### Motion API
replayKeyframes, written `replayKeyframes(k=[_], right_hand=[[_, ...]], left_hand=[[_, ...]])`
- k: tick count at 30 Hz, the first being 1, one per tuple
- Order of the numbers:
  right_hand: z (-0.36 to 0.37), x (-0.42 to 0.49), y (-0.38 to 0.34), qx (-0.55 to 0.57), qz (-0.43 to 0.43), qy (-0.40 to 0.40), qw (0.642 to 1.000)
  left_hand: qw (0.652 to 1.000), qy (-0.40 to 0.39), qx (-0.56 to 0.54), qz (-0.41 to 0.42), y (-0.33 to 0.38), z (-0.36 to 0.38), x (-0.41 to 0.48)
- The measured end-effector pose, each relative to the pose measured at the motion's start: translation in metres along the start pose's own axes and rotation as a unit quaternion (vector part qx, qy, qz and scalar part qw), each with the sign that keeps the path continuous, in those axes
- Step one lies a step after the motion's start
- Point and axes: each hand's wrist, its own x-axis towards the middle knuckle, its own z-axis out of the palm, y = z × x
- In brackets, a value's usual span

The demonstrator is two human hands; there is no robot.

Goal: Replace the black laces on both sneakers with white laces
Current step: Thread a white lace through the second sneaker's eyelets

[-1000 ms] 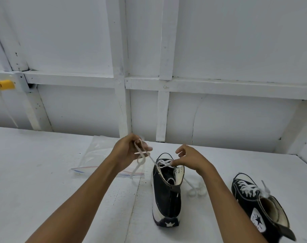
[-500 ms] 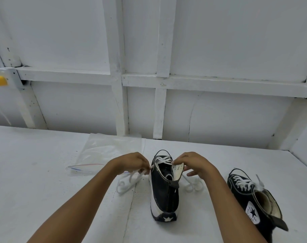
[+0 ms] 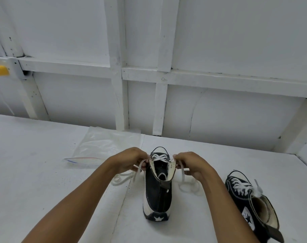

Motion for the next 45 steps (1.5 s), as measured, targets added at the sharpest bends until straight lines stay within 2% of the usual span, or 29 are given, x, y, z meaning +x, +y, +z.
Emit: replayKeyframes(k=[1, 6, 13, 19, 23, 28, 31, 33, 35, 37, 39, 45], right_hand=[[-0.001, 0.0, 0.0, 0.001, -0.005, 0.008, 1.0], [0.002, 0.0, 0.002, -0.067, 0.003, 0.009, 0.998], [0.01, -0.005, -0.007, -0.105, -0.057, 0.05, 0.992], [0.011, -0.018, -0.023, -0.116, -0.002, -0.009, 0.993], [0.012, -0.023, -0.024, -0.086, 0.014, -0.013, 0.996], [0.014, -0.023, -0.022, -0.059, 0.023, -0.007, 0.998], [0.018, -0.023, -0.02, -0.043, 0.025, -0.001, 0.999], [0.019, -0.023, -0.02, -0.035, 0.025, 0.004, 0.999], [0.02, -0.023, -0.02, -0.028, 0.024, 0.008, 0.999], [0.02, -0.024, -0.019, -0.024, 0.023, 0.012, 0.999], [0.019, -0.024, -0.018, -0.022, 0.023, 0.012, 0.999], [0.017, -0.023, -0.018, -0.035, 0.019, 0.008, 0.999]], left_hand=[[1.0, 0.004, 0.007, -0.013, -0.001, 0.0, 0.0], [0.981, 0.058, 0.174, -0.062, -0.002, 0.007, 0.001], [0.947, 0.173, 0.271, -0.003, -0.005, -0.03, 0.004], [0.918, 0.128, 0.376, 0.001, -0.014, -0.038, 0.013], [0.903, 0.052, 0.422, -0.058, -0.018, -0.037, 0.013], [0.873, 0.011, 0.482, -0.076, -0.019, -0.037, 0.008], [0.853, -0.004, 0.52, -0.051, -0.025, -0.029, 0.009], [0.861, -0.006, 0.507, -0.025, -0.025, -0.027, 0.01], [0.89, 0.026, 0.455, 0.005, -0.019, -0.029, 0.008], [0.939, 0.062, 0.338, 0.027, -0.009, -0.035, 0.007], [0.965, 0.078, 0.245, 0.048, 0.0, -0.039, 0.003], [0.987, 0.066, 0.109, 0.098, 0.012, -0.043, -0.004]])
